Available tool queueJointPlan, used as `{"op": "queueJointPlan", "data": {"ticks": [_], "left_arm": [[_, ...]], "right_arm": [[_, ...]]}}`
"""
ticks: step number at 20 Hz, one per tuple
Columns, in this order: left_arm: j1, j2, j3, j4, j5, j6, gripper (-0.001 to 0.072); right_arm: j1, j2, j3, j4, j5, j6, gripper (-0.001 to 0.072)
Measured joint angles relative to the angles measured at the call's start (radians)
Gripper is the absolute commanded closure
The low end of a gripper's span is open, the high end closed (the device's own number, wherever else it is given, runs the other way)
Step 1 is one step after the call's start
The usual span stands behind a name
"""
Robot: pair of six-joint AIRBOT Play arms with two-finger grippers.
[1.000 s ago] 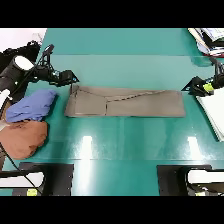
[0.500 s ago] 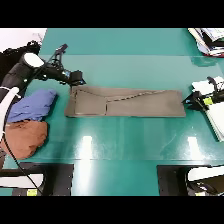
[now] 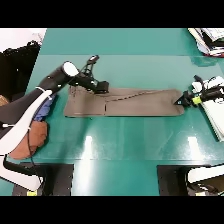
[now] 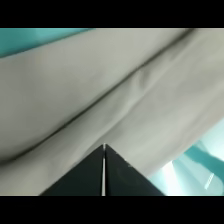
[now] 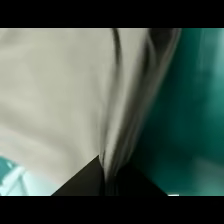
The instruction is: Fold the shirts.
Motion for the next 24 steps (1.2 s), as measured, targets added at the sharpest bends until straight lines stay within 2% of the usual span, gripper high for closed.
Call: {"op": "queueJointPlan", "data": {"ticks": [5, 10, 19, 24], "left_arm": [[-0.097, -0.132, 0.134, 0.001, 0.004, -0.017, 0.0680], [-0.148, -0.223, 0.195, -0.019, 0.011, -0.035, 0.0680], [-0.160, -0.260, 0.215, -0.050, 0.034, -0.039, 0.0680], [-0.072, -0.229, 0.288, -0.033, -0.073, -0.031, 0.0680]], "right_arm": [[0.055, 0.185, 0.045, 0.157, 0.010, -0.003, 0.0695], [0.208, 0.266, 0.215, 0.209, 0.022, 0.071, 0.0695], [0.470, 0.259, 0.415, 0.225, -0.019, 0.132, 0.0694], [0.602, 0.158, 0.537, 0.227, -0.027, 0.135, 0.0694]]}}
